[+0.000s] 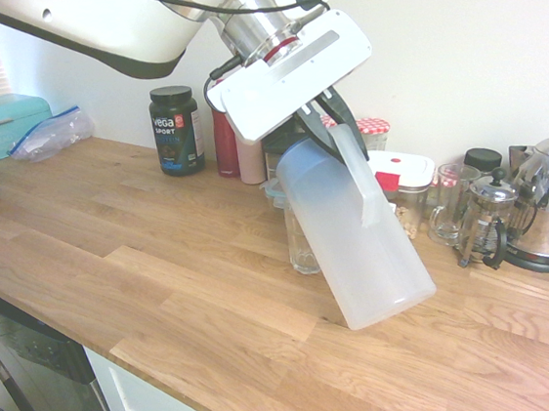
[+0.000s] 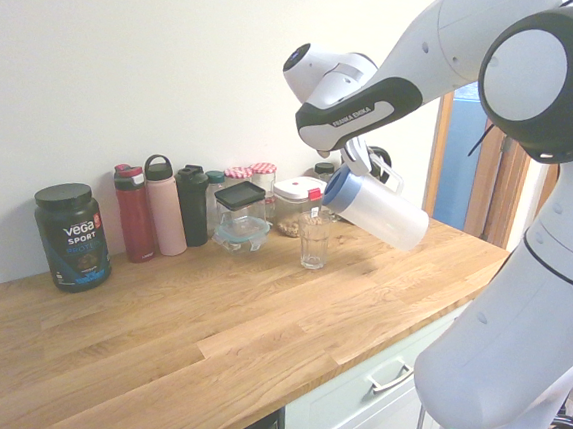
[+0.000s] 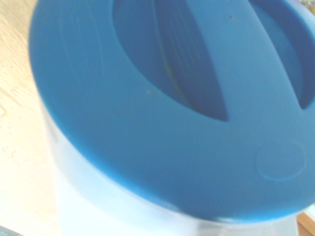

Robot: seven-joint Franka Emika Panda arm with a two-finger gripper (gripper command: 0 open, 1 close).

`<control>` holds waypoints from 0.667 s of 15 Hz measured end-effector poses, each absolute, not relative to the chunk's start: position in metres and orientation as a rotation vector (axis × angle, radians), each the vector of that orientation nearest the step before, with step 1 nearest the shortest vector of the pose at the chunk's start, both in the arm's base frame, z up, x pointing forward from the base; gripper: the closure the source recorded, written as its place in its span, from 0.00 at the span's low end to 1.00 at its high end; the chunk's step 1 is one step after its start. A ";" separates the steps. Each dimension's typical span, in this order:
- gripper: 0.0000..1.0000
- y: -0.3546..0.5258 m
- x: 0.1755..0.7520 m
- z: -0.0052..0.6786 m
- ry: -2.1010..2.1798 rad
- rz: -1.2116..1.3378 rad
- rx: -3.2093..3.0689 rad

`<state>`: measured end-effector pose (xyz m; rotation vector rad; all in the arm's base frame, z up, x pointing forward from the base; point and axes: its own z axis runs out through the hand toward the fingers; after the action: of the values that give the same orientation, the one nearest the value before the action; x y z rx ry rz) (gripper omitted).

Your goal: Pour me some water

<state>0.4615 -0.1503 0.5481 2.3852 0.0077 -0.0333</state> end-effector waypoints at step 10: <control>1.00 -0.199 0.373 0.620 -0.371 0.221 2.829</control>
<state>0.3732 -0.1989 0.6204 2.8289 -0.3712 0.2206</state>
